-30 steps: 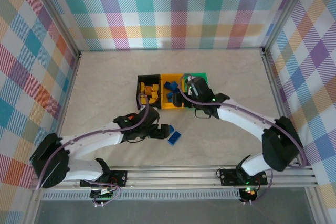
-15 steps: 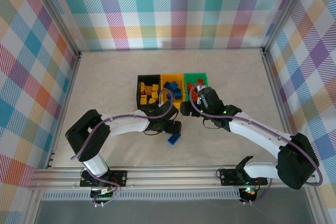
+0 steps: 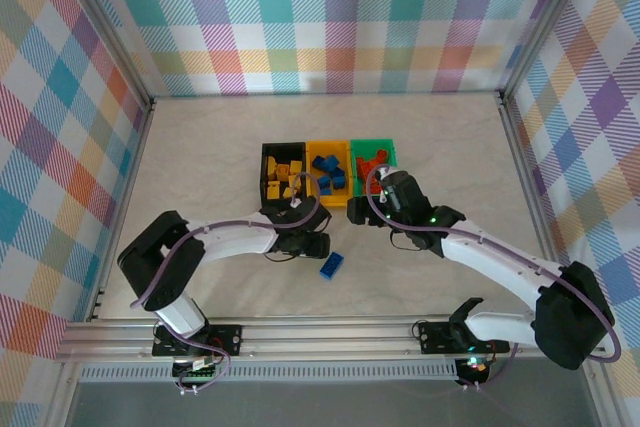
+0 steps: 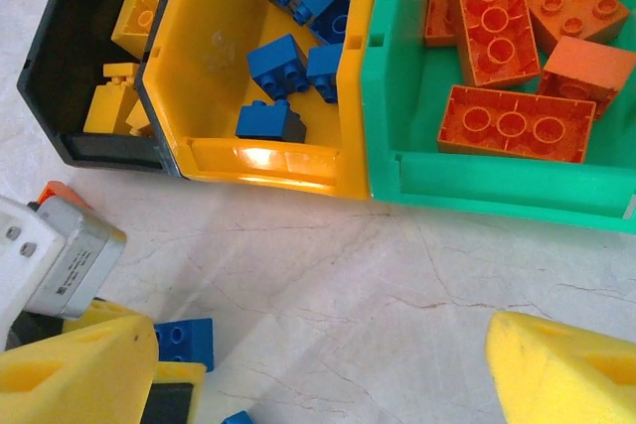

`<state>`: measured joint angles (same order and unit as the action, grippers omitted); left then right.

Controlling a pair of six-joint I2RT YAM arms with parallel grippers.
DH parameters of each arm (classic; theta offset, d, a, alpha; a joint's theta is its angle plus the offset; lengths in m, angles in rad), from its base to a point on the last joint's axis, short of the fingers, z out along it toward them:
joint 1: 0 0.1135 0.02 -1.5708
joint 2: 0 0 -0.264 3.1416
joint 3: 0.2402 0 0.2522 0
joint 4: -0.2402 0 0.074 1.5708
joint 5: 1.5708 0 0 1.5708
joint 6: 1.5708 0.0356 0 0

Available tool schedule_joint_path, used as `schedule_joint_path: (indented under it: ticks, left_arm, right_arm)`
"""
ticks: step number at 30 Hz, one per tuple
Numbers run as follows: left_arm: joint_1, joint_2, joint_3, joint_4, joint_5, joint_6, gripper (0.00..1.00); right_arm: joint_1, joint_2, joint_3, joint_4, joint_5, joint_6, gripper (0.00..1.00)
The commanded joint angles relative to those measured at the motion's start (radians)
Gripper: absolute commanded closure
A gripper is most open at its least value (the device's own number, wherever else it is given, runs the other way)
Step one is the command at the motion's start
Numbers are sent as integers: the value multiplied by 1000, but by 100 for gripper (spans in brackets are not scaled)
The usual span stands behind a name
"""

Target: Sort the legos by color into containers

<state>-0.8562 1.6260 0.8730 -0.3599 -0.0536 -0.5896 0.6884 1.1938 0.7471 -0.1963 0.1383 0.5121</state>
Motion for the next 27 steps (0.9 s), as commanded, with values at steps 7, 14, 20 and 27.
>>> schedule_joint_path:
  ticks: [7, 14, 20, 27]
  left_arm:
    - [14, 8, 20, -47, 11, 5, 24]
    - [19, 89, 98, -32, -20, 39, 44]
    - [19, 90, 109, -54, -55, 63, 60]
    - [5, 18, 110, -94, -72, 67, 75]
  right_arm:
    - [0, -23, -15, 35, 11, 8, 14]
    - [0, -31, -25, 34, 11, 13, 14]
    - [0, -36, -32, 38, 6, 13, 14]
    - [0, -44, -41, 46, 6, 16, 14]
